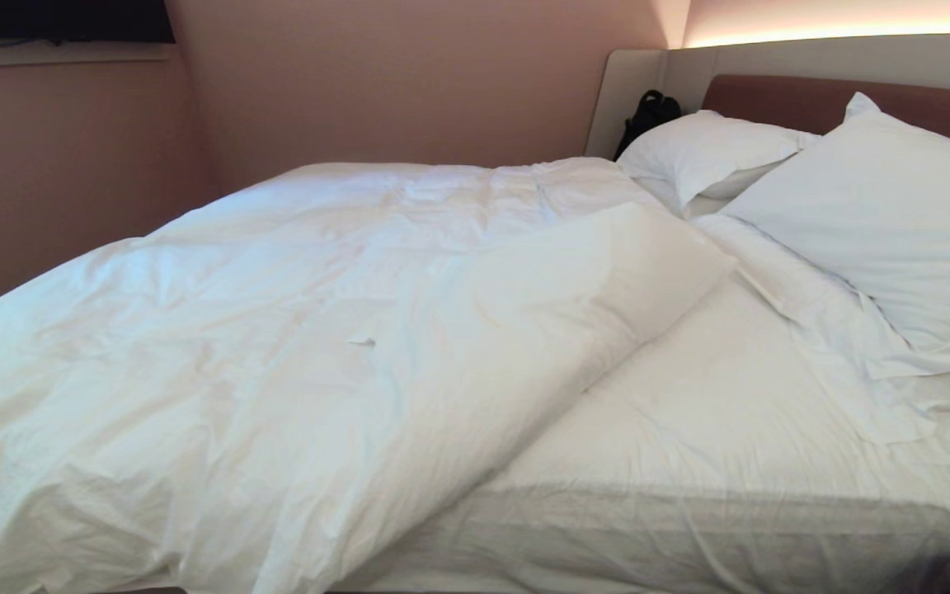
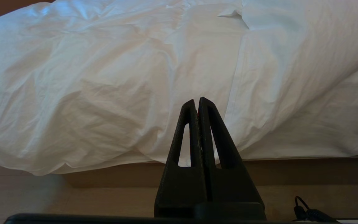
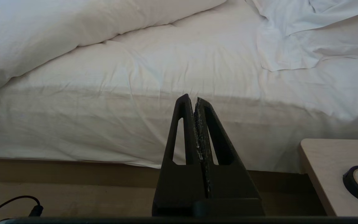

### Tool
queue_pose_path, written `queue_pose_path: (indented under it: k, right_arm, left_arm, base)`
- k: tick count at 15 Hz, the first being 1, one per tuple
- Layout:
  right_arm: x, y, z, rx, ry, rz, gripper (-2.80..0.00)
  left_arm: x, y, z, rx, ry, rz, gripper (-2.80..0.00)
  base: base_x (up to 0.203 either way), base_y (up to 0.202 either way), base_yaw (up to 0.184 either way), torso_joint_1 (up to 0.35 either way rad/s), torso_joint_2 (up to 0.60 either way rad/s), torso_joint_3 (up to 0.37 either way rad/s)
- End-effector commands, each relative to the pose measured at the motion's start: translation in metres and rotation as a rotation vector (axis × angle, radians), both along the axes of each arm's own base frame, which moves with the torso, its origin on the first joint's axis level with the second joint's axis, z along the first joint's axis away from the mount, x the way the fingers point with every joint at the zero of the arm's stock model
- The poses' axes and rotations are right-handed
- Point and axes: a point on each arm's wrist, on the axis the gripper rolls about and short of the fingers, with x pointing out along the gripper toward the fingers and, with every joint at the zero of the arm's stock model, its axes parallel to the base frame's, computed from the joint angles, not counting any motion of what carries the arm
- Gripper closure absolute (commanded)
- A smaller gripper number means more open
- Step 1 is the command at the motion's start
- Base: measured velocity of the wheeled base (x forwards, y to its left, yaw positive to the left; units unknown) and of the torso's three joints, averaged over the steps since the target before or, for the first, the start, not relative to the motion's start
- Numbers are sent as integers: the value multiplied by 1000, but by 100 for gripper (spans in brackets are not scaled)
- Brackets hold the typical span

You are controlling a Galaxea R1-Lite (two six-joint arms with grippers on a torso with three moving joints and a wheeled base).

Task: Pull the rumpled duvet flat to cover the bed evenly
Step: Hold the folded corner of the quilt

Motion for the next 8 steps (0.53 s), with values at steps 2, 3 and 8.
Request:
queue_pose_path:
  k: [2, 3, 8]
  right_arm:
    - [0, 0, 2, 0, -7, 3, 0]
    - [-3, 0, 10, 3, -32, 9, 0]
    - [-14, 3, 61, 8, -78, 124, 0]
  left_arm:
    - [0, 0, 0, 0, 0, 0, 0]
    - [0, 0, 0, 0, 0, 0, 0]
    - [0, 0, 0, 0, 0, 0, 0]
  base:
    - [0, 0, 0, 0, 0, 0]
    - [0, 0, 0, 0, 0, 0]
    - [0, 0, 0, 0, 0, 0]
